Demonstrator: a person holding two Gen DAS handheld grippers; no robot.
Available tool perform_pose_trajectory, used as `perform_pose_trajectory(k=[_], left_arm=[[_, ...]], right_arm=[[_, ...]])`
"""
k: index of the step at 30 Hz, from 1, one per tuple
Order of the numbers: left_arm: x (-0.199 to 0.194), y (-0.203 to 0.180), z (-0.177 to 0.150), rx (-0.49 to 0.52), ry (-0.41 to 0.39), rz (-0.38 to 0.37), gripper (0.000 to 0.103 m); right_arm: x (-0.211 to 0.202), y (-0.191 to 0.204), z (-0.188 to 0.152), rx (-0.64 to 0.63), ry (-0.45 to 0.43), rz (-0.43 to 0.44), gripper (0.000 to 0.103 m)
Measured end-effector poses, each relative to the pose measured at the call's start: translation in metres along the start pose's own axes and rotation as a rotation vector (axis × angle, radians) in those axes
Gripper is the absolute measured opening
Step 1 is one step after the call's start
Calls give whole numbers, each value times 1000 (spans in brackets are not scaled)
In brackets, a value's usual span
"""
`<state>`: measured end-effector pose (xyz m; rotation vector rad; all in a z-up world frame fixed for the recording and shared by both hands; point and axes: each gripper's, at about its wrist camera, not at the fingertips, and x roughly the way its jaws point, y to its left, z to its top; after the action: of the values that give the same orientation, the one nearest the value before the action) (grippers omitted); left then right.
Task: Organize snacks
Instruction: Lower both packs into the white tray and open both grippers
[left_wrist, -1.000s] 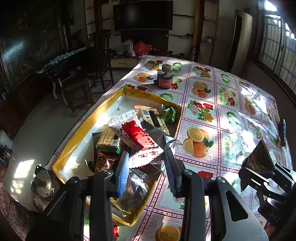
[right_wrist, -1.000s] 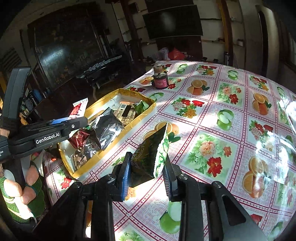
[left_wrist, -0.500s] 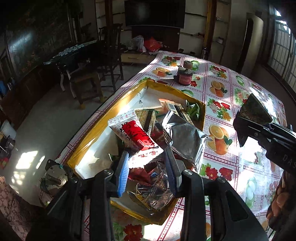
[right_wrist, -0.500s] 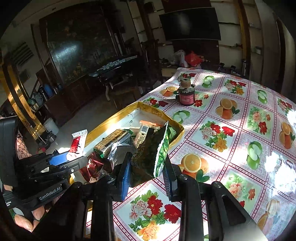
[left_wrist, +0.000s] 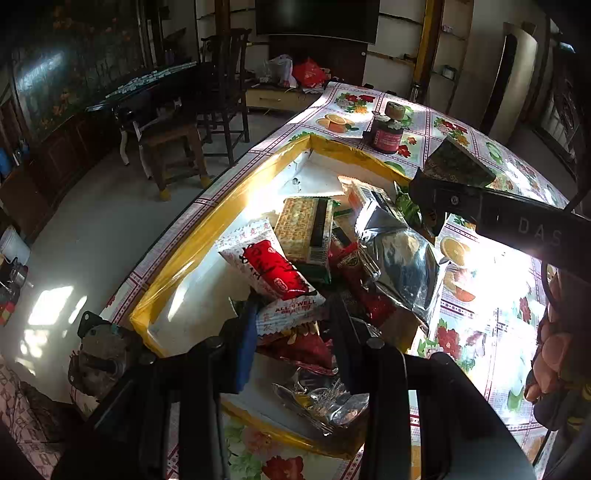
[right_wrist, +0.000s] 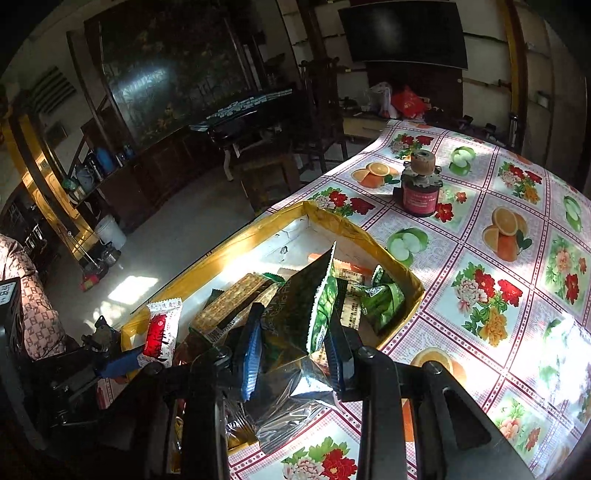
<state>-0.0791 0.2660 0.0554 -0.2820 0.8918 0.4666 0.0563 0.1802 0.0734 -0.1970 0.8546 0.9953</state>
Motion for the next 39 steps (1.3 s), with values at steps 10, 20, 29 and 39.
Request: perform_pose_trajectory(k=[10,20,29,39], left_arm=[[11,4,2,-1,17,-3,38],[14,1,3,5,16,0,38],[17,-2,7,9,21,-7,38],[8,1,7,1,5,-8,43]], right_arm=[[34,1,7,-7,50,0,30],[47,1,9,-8,69,-2,30],[56,2,8,6,72,27,34],[40,0,12,12,35,20,58]])
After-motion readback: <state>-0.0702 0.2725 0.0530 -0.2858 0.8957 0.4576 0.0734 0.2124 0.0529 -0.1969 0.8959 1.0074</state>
